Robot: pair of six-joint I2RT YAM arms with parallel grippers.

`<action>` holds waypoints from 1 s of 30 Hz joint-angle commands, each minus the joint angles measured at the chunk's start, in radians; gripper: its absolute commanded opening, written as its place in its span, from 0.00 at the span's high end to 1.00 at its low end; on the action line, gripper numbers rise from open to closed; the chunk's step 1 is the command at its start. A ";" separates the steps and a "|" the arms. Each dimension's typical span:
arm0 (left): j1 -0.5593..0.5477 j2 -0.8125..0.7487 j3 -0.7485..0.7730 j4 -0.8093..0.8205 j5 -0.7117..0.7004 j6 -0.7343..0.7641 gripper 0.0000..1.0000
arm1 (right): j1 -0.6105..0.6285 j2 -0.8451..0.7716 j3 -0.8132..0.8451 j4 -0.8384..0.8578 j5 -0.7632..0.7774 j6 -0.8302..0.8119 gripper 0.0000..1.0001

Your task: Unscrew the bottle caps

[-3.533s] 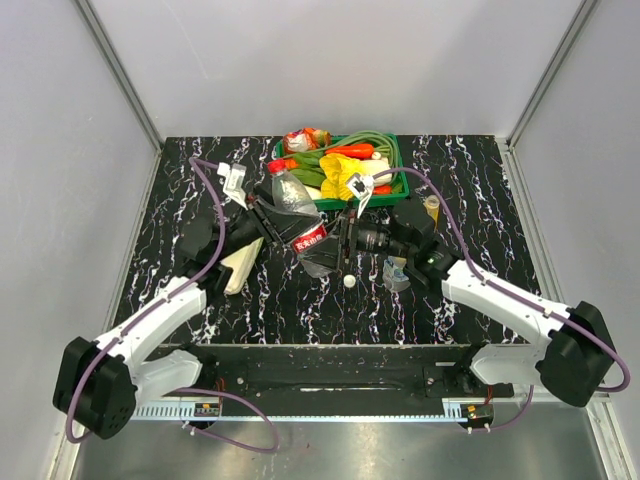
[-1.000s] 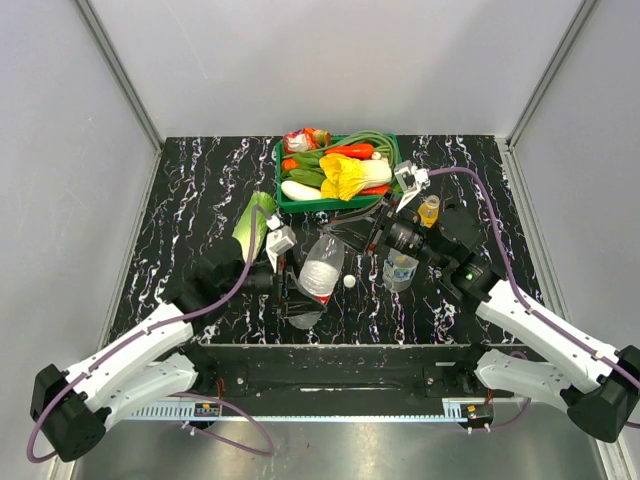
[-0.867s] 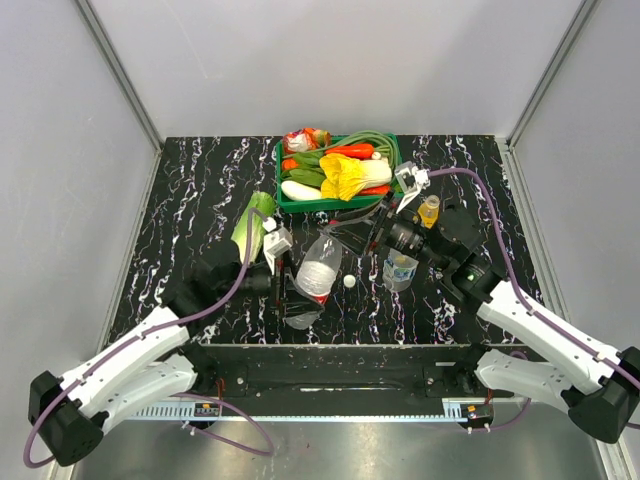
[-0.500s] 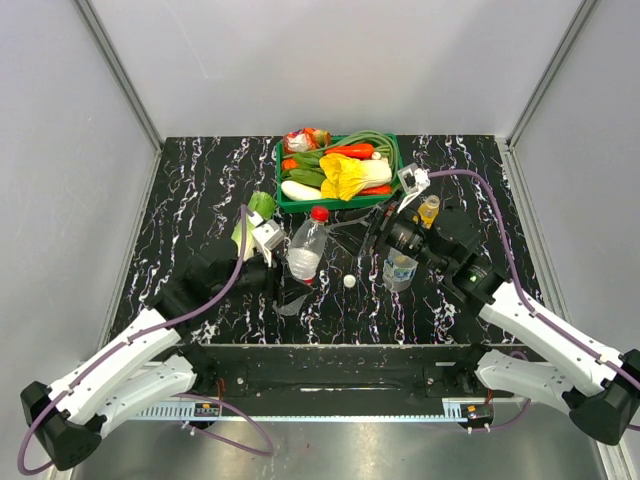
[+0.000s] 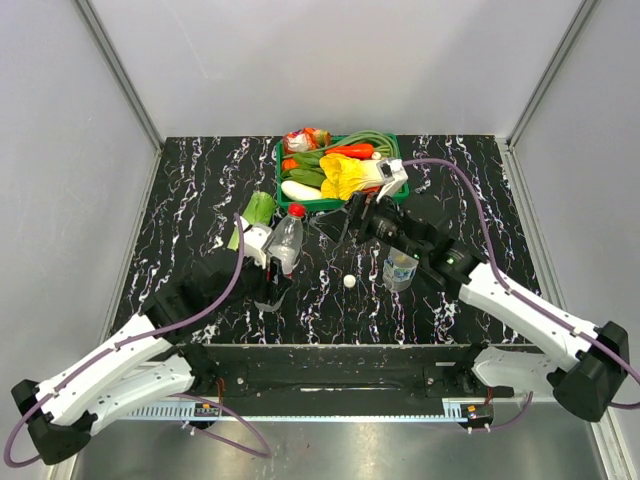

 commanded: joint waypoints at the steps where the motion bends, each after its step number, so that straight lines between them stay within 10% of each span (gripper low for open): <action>1: -0.056 0.000 0.063 -0.018 -0.179 0.009 0.66 | 0.004 0.055 0.075 0.047 -0.037 0.042 0.00; 30: -0.250 0.132 0.118 -0.056 -0.420 0.037 0.69 | -0.016 0.231 0.164 0.106 -0.107 0.162 0.48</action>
